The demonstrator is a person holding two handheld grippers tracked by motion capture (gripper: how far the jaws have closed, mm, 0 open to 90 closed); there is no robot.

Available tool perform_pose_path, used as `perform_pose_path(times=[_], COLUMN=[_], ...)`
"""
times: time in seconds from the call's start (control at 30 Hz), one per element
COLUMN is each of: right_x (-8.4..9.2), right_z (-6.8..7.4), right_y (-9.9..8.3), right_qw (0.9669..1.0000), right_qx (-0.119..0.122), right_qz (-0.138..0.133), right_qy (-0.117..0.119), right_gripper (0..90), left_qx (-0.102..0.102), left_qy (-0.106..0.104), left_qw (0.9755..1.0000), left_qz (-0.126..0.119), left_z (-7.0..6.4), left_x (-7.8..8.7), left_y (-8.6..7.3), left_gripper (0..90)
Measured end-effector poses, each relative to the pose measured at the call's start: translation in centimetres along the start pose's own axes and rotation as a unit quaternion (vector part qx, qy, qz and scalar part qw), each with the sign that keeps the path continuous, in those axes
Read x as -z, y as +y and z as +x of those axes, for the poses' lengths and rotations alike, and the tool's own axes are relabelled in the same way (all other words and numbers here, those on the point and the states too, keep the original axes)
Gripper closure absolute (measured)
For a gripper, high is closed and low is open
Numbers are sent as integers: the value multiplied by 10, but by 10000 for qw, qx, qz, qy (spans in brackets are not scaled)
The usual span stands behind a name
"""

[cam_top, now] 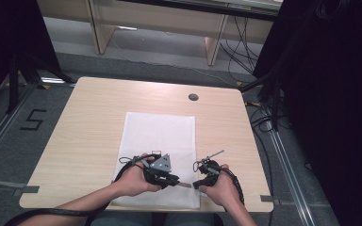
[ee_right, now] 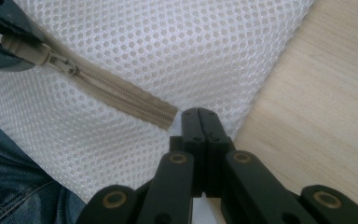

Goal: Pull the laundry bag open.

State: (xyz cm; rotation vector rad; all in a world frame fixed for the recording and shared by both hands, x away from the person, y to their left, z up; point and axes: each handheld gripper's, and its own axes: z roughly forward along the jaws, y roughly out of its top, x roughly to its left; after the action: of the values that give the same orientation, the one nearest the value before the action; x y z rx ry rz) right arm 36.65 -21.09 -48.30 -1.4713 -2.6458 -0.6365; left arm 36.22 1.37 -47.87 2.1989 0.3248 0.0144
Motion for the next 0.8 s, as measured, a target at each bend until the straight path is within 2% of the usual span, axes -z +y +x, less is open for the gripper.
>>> perform_pose_path(times=[0.27,0.33,0.37,0.4,0.43,0.5,0.57,0.63,0.73,0.8], right_x=[0,2,2,0,0,-1,0,0,0,-1], right_z=[0,2,2,-1,-1,-1,-1,-1,-1,-1], right_y=[0,0,0,0,0,0,0,0,0,0], right_qw=[10000,9998,9999,10000,10000,10000,10000,10000,10000,10000], right_qx=[10,-127,-117,42,62,51,70,72,75,34], right_qz=[18,119,115,12,13,-23,8,11,11,-32], right_qy=[-7,26,21,-8,-2,4,2,5,5,7], right_gripper=[900,900,900,900,900,900,900,900,900,900], left_qx=[-27,-40,-47,-30,-10,-1,-106,-7,-83,-22], left_qy=[1,7,9,22,28,23,3,14,2,10], left_qw=[10000,10000,10000,10000,10000,10000,9999,10000,10000,10000], left_qz=[23,24,13,1,-21,-28,-22,-25,-13,-8], left_z=[1,1,1,1,1,2,2,2,2,2], left_x=[1,2,3,4,5,6,6,6,6,7], left_y=[0,0,-1,-2,-2,-2,-1,-2,-2,-2], left_gripper=[816,816,816,816,816,816,816,816,817,816])
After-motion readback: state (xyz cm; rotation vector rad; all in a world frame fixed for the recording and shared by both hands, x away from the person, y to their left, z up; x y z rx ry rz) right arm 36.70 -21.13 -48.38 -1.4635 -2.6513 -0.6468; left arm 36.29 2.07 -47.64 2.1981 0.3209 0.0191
